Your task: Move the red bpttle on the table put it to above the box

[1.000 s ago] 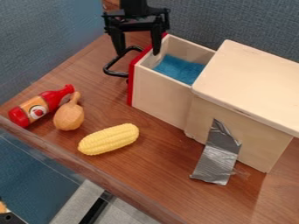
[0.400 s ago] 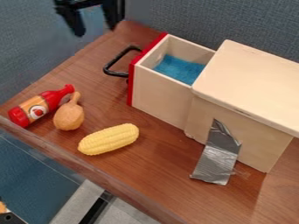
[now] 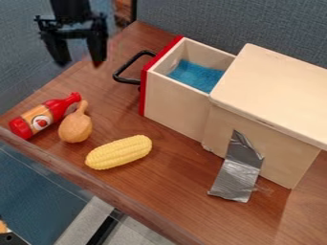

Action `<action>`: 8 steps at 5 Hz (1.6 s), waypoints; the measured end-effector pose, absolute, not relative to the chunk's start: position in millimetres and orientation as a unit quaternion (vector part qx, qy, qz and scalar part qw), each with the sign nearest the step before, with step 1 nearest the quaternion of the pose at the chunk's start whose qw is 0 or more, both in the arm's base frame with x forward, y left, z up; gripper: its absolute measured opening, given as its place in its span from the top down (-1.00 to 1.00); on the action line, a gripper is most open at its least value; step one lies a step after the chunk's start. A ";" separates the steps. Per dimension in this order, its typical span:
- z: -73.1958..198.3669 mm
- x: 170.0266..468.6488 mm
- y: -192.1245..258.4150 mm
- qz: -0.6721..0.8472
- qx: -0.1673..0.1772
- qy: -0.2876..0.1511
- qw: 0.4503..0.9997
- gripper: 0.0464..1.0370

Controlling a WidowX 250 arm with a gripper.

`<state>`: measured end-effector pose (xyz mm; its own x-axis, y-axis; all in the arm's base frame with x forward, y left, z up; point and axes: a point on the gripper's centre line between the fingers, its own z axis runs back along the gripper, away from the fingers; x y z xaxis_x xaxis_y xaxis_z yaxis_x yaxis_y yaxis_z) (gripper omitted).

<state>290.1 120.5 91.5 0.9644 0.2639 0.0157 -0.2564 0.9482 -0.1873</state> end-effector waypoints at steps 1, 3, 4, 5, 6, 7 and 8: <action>86.7 272.9 116.3 0.082 -0.057 -0.018 0.995 -0.93; 78.4 234.6 130.3 0.012 -0.004 -0.016 1.000 -0.93; 76.6 229.7 140.6 0.007 0.011 -0.012 1.000 -0.93; 63.8 229.1 154.3 0.012 0.002 0.010 1.000 -0.93; 52.2 233.9 164.2 0.010 -0.002 0.025 1.000 -0.93; 46.2 235.1 166.0 0.000 -0.005 0.034 0.999 -0.93; 41.9 228.8 167.6 -0.010 -0.014 0.035 0.999 -0.93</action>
